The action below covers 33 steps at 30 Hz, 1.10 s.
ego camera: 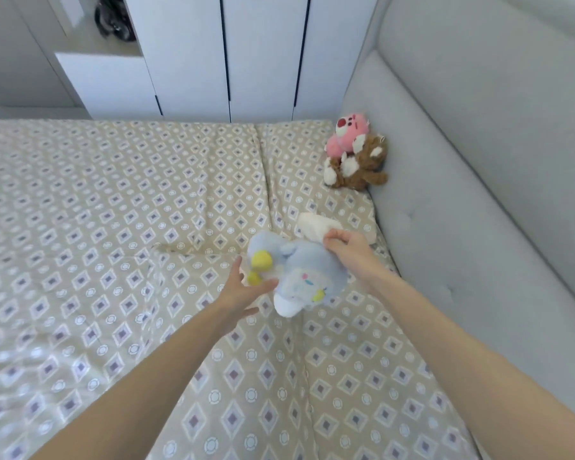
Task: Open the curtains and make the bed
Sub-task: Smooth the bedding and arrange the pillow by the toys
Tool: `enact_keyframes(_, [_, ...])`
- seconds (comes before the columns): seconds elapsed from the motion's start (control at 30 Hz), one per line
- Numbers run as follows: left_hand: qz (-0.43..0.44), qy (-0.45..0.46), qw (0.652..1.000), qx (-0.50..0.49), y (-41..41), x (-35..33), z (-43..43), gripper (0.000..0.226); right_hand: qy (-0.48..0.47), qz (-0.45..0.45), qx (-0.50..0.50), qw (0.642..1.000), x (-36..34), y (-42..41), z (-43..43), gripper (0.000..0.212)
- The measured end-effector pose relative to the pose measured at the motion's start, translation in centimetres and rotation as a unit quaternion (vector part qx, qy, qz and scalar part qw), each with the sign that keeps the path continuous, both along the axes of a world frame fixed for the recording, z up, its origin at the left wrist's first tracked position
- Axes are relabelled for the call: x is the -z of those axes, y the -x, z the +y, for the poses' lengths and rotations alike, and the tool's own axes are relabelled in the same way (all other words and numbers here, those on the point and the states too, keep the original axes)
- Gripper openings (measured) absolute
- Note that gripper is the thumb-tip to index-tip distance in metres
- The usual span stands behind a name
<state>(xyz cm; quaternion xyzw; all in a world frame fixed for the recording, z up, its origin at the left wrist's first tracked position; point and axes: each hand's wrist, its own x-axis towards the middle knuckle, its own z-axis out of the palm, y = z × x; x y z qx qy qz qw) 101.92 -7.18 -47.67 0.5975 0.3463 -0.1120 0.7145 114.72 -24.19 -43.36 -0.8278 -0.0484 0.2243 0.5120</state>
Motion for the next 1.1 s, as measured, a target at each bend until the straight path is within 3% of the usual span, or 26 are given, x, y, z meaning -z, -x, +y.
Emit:
enact_keyframes(0.1, [-0.056, -0.020, 0.998, 0.016, 0.5, -1.7, 0.4, 0.111, -0.029, 0.028, -0.014, 0.999, -3.9, 0.9, 0.3, 0.019])
enact_keyframes(0.23, [-0.145, -0.032, 0.989, 0.020, 1.3, -5.0, 0.6, 0.091, -0.027, 0.013, -0.002, 1.000, -8.4, 2.5, -0.2, 0.022])
enact_keyframes(0.33, [-0.185, -0.038, 0.980, 0.055, 2.6, -6.9, 0.3, 0.114, -0.038, 0.017, 0.000, 0.999, -11.1, 4.6, -0.8, 0.020])
enact_keyframes(0.43, [-0.200, 0.006, 0.980, 0.019, 3.9, -8.1, -0.6, 0.092, -0.091, 0.052, 0.005, 0.994, -12.6, 6.3, -1.4, 0.027])
enact_keyframes(0.53, [-0.199, 0.028, 0.979, -0.038, 4.8, -8.9, -1.6, 0.070, -0.108, -0.007, 0.031, 0.994, -13.2, 7.6, -2.0, 0.037])
enact_keyframes(0.63, [-0.171, 0.053, 0.983, -0.049, 5.3, -9.4, -2.6, 0.053, -0.038, -0.070, 0.051, 0.996, -12.9, 9.1, -3.1, 0.058])
enact_keyframes(0.7, [-0.165, 0.052, 0.984, -0.048, 5.2, -9.8, -3.4, 0.052, 0.022, -0.081, 0.048, 0.995, -12.4, 10.1, -3.8, 0.081])
enact_keyframes(0.77, [-0.173, 0.063, 0.982, -0.053, 4.9, -10.1, -4.5, 0.036, 0.009, -0.073, 0.071, 0.995, -12.2, 10.8, -4.8, 0.088])
enact_keyframes(0.83, [-0.166, 0.086, 0.980, -0.060, 4.5, -10.6, -5.7, 0.040, -0.066, -0.066, 0.093, 0.991, -12.4, 11.1, -5.8, 0.075])
enact_keyframes(0.9, [-0.147, 0.106, 0.981, -0.071, 3.9, -10.9, -7.2, 0.051, -0.094, -0.060, 0.112, 0.987, -12.3, 10.9, -7.2, 0.070])
enact_keyframes(0.97, [-0.125, 0.137, 0.980, -0.077, 3.4, -11.4, -8.1, 0.046, -0.115, -0.044, 0.113, 0.986, -12.0, 10.6, -8.0, 0.063])
enact_keyframes(1.1, [-0.068, 0.086, 0.994, 0.000, 1.7, -11.3, -9.5, 0.056, -0.100, -0.009, 0.090, 0.991, -10.7, 8.5, -10.4, 0.089])
